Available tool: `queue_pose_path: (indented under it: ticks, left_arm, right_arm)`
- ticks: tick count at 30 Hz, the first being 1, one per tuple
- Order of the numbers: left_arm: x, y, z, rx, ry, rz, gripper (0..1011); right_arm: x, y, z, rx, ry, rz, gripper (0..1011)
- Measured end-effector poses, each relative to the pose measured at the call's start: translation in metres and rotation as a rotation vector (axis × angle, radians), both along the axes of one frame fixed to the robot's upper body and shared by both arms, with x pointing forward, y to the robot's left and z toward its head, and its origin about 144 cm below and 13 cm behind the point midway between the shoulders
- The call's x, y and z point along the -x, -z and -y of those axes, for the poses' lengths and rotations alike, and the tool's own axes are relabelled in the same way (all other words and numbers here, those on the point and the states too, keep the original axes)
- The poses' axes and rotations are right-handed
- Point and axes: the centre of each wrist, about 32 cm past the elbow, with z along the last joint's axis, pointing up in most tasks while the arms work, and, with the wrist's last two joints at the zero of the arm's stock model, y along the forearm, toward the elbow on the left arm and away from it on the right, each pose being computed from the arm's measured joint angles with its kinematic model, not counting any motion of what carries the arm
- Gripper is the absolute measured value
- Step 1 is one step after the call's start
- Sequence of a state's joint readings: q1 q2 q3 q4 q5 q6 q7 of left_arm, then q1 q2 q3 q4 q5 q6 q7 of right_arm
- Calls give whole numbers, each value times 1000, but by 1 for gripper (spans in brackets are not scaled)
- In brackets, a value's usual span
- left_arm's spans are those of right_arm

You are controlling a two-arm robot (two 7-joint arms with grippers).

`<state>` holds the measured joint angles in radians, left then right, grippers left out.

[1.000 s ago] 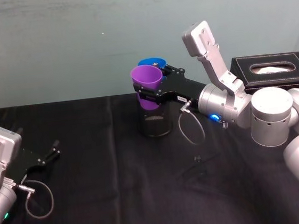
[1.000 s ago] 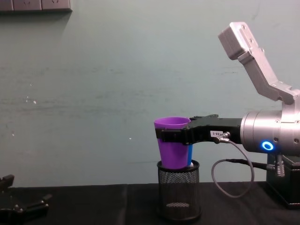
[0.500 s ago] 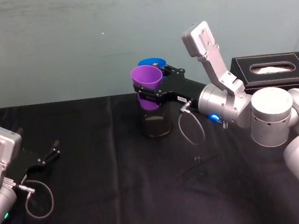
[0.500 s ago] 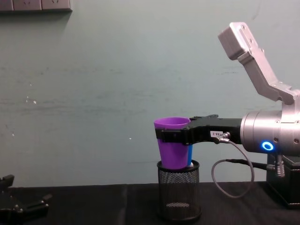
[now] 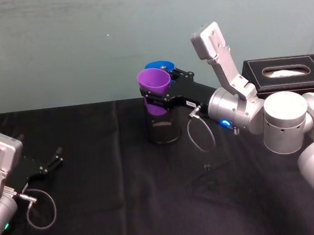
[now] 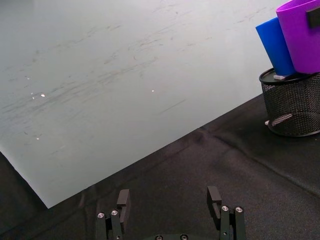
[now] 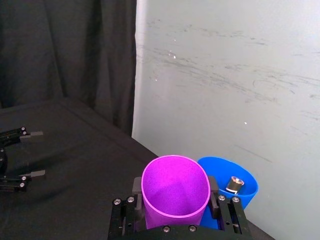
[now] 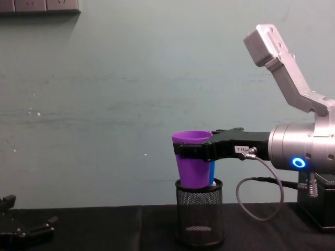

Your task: Pick up one cup with a gripper and tap it against the other cup.

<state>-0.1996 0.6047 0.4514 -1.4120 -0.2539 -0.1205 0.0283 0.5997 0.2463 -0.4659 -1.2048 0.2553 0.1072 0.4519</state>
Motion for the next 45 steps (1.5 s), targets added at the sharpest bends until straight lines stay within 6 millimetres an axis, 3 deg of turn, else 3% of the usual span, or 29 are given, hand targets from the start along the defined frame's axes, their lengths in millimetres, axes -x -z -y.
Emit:
queue_pose_path:
  ticks: [45]
  left_arm:
    - [0,0,0,0,0,0,1000]
  right_arm:
    - [0,0,0,0,0,0,739]
